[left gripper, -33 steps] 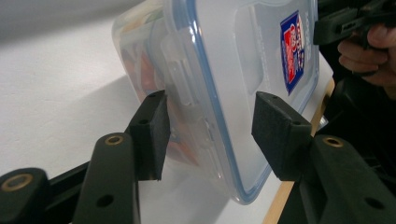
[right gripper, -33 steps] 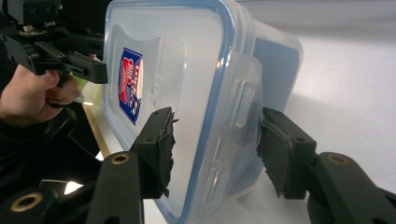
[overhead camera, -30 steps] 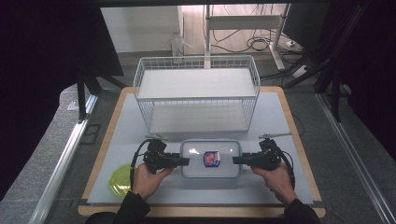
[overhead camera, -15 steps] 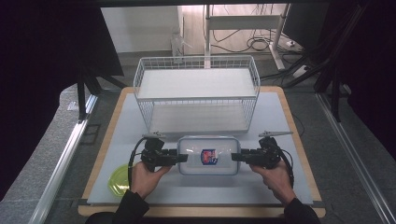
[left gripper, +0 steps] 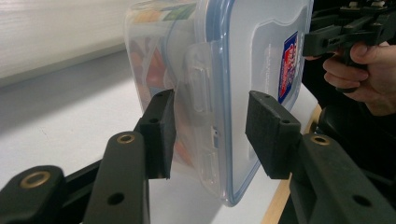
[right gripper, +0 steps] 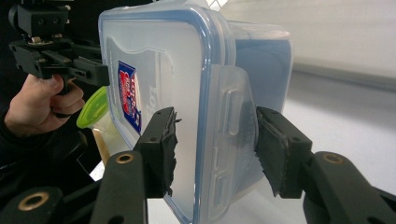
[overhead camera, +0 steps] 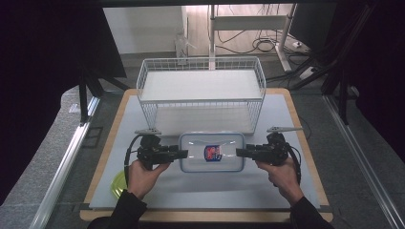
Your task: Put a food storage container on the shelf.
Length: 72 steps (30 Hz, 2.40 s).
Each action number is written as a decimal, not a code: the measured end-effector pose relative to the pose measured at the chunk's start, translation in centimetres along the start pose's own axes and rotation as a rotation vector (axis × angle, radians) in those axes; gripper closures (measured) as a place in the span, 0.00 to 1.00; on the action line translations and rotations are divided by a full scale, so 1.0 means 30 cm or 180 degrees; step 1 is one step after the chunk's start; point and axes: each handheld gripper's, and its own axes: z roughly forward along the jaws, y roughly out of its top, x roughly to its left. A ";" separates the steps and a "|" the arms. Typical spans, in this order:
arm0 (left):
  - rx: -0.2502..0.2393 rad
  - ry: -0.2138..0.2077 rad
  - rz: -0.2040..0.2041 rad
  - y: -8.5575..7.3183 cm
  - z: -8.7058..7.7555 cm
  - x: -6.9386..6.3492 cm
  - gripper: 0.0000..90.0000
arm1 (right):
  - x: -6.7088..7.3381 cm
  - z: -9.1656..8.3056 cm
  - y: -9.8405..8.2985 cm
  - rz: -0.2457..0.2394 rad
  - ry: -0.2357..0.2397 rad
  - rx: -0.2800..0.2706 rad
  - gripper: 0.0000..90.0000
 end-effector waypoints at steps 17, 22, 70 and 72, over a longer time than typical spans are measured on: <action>-0.0149 0.0084 0.0117 0.169 -0.108 -0.055 0.60 | 0.079 -0.047 0.183 -0.0200 0.0014 -0.0164 0.55; -0.0180 0.0102 0.0141 0.236 -0.139 -0.056 0.59 | 0.104 -0.056 0.252 -0.0255 -0.0013 -0.0207 0.55; -0.0339 0.0231 0.0141 0.639 -0.162 0.137 0.53 | 0.014 0.040 0.679 -0.0170 -0.0112 -0.0500 0.52; -0.0322 0.0347 0.0232 0.632 -0.153 0.134 0.51 | 0.012 0.042 0.675 -0.0219 -0.0144 -0.0494 0.51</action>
